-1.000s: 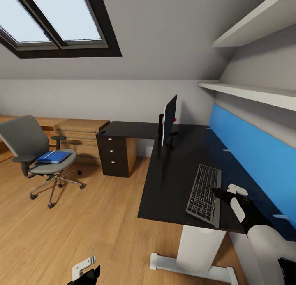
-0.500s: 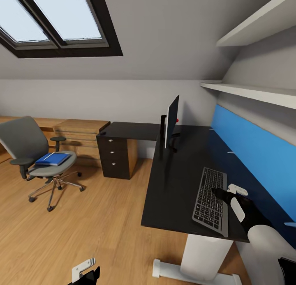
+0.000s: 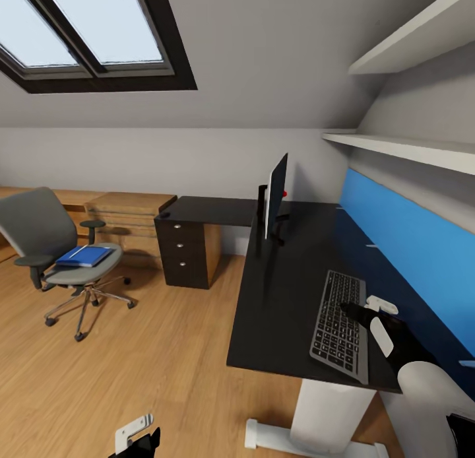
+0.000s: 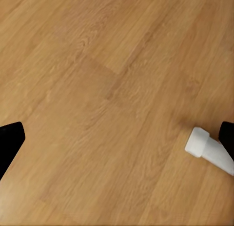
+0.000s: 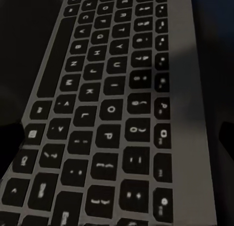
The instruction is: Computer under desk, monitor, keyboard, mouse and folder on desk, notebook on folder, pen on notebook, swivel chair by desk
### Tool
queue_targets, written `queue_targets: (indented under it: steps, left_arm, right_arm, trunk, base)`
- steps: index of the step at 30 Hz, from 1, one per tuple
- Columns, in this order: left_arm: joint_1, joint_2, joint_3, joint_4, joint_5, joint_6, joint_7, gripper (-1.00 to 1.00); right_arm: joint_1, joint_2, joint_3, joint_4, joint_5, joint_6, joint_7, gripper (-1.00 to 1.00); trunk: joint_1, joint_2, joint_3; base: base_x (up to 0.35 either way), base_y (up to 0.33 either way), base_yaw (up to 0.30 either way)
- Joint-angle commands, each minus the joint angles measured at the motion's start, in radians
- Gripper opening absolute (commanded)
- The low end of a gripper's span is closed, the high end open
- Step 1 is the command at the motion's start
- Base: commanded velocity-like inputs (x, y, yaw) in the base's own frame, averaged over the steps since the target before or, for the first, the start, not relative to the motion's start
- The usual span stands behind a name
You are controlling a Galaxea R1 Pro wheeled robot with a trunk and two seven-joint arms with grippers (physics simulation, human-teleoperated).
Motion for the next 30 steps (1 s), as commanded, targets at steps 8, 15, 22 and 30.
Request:
queue_targets:
  steps: [8,15,22,30]
  left_arm:
    - [0.0,-0.001,0.001,-0.002,0.01,0.003,0.002,1.0]
    - [0.0,-0.001,0.001,-0.002,0.01,0.004,0.002,1.0]
    - [0.0,-0.001,0.001,-0.002,0.01,0.004,0.002,1.0]
    - [0.0,-0.002,-0.001,-0.002,0.009,0.004,0.002,1.0]
  right_arm:
    - [-0.001,-0.001,-0.003,-0.001,-0.005,0.005,0.001,1.0]
    - [0.0,-0.001,-0.003,-0.001,-0.004,0.005,-0.002,1.0]
    - [-0.001,-0.002,-0.001,-0.001,-0.003,0.007,-0.014,1.0]
    - [0.0,-0.002,0.001,-0.001,-0.001,0.008,-0.064,1.0]
  trunk:
    - [0.0,-0.001,-0.001]
    - [0.0,-0.001,-0.001]
    - [0.0,-0.001,-0.001]
    - [0.0,-0.001,-0.001]
  base:
    - [0.089,0.0,0.0]
    - [0.018,0.0,0.0]
    - [0.004,0.0,0.0]
    - [0.0,0.0,0.0]
